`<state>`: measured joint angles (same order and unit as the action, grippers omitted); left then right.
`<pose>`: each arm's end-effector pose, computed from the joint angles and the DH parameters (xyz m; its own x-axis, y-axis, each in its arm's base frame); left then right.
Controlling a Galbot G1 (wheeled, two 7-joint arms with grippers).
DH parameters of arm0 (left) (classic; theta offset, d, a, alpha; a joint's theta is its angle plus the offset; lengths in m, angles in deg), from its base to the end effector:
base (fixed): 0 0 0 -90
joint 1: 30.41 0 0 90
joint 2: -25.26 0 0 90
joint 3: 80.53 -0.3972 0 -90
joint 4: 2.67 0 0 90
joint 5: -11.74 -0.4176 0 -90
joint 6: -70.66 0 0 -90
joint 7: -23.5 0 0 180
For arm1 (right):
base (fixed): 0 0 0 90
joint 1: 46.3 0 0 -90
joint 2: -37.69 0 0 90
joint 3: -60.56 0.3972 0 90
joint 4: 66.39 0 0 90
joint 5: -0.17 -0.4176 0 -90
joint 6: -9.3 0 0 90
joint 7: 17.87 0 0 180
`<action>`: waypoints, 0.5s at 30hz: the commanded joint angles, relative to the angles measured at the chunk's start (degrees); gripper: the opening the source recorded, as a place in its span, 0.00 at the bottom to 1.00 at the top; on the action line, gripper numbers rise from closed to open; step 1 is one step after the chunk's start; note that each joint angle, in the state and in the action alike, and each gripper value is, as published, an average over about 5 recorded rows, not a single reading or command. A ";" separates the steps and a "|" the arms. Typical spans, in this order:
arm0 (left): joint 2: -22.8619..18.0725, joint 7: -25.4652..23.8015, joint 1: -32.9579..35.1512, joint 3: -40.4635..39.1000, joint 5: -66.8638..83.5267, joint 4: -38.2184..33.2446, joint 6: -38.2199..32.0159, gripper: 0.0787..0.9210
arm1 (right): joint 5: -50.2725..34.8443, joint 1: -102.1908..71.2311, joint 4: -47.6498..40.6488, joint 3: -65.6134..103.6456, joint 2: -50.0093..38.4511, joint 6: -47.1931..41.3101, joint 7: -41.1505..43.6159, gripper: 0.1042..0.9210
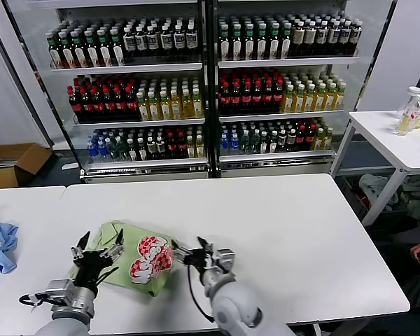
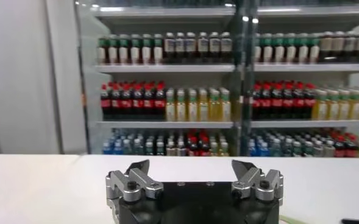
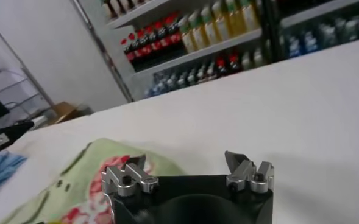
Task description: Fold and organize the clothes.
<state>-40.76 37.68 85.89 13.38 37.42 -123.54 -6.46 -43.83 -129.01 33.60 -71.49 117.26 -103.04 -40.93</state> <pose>0.2509 0.0967 -0.2994 -0.9823 -0.0839 0.1672 -0.0854 0.9963 -0.0017 0.3498 0.2121 -0.3275 -0.7696 -0.5169 0.3748 -0.3697 0.8394 0.3985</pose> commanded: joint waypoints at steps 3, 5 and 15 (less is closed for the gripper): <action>0.18 0.69 0.93 4.75 2.06 -0.44 -0.13 0.88 | -11.06 8.27 -9.89 -7.35 7.04 -0.76 -6.03 0.86; 0.24 0.69 0.89 4.70 2.09 -0.44 -0.10 0.88 | -12.05 8.25 -9.64 -7.39 6.91 -1.00 -6.81 0.82; 0.16 0.67 0.82 4.35 2.21 -0.29 -0.09 0.88 | -13.18 8.37 -9.51 -7.03 6.02 -1.83 -8.89 0.49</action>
<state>-40.62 38.22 86.44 16.71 39.19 -123.79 -6.48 -53.55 -122.71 26.56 -76.88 121.82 -104.51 -47.12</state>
